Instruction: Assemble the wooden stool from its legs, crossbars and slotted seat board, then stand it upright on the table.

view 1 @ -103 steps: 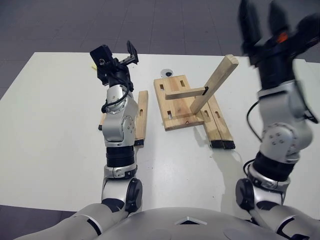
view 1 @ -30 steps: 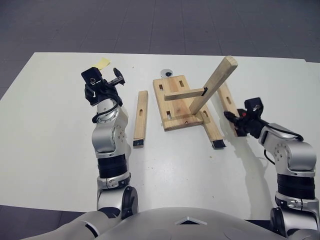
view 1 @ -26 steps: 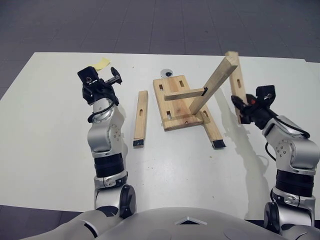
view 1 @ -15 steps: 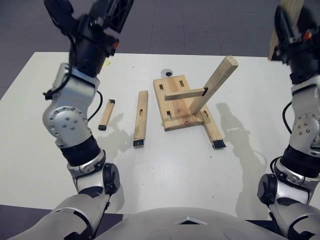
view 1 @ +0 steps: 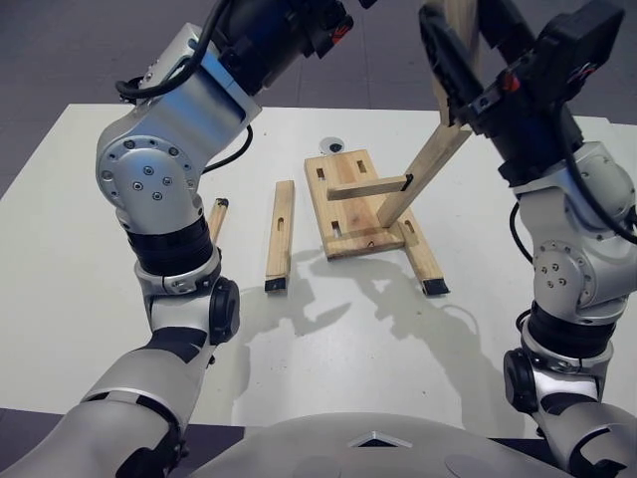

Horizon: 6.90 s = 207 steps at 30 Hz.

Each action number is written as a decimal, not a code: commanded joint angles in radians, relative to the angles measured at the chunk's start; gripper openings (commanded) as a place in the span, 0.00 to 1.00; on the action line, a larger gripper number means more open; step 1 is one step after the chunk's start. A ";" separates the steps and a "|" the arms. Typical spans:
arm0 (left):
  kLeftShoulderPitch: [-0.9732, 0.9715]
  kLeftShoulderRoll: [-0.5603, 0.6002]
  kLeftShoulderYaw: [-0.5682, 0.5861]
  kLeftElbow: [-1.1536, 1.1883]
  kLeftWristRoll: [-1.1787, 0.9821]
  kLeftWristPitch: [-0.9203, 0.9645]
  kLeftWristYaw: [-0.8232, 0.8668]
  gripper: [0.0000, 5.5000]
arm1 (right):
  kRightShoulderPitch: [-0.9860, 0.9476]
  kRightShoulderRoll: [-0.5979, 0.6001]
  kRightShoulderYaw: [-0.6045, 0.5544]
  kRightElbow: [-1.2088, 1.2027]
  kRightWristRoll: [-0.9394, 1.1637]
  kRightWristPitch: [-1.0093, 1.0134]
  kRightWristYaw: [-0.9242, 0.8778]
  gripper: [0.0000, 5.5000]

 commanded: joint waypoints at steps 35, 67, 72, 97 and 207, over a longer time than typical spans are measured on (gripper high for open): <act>0.043 0.055 0.060 0.081 -0.094 0.038 0.092 0.19 | 0.132 -0.019 0.098 0.068 -0.229 -0.154 0.067 0.38; 0.302 0.107 0.215 -0.105 0.262 -0.285 0.311 0.19 | 0.060 -0.017 -0.423 0.240 0.027 0.091 -0.348 0.98; 0.482 0.099 0.101 -0.210 0.384 -0.243 0.346 0.19 | 0.224 -0.084 -0.148 0.348 -0.229 0.012 -0.252 0.98; 0.681 -0.038 -0.024 -0.391 0.433 -0.165 0.437 0.19 | 0.277 0.004 0.111 0.376 -0.436 -0.114 -0.110 0.98; 0.760 -0.109 -0.348 -0.072 0.867 0.028 0.456 0.20 | -0.195 0.209 0.501 0.213 -0.614 0.469 -0.238 0.42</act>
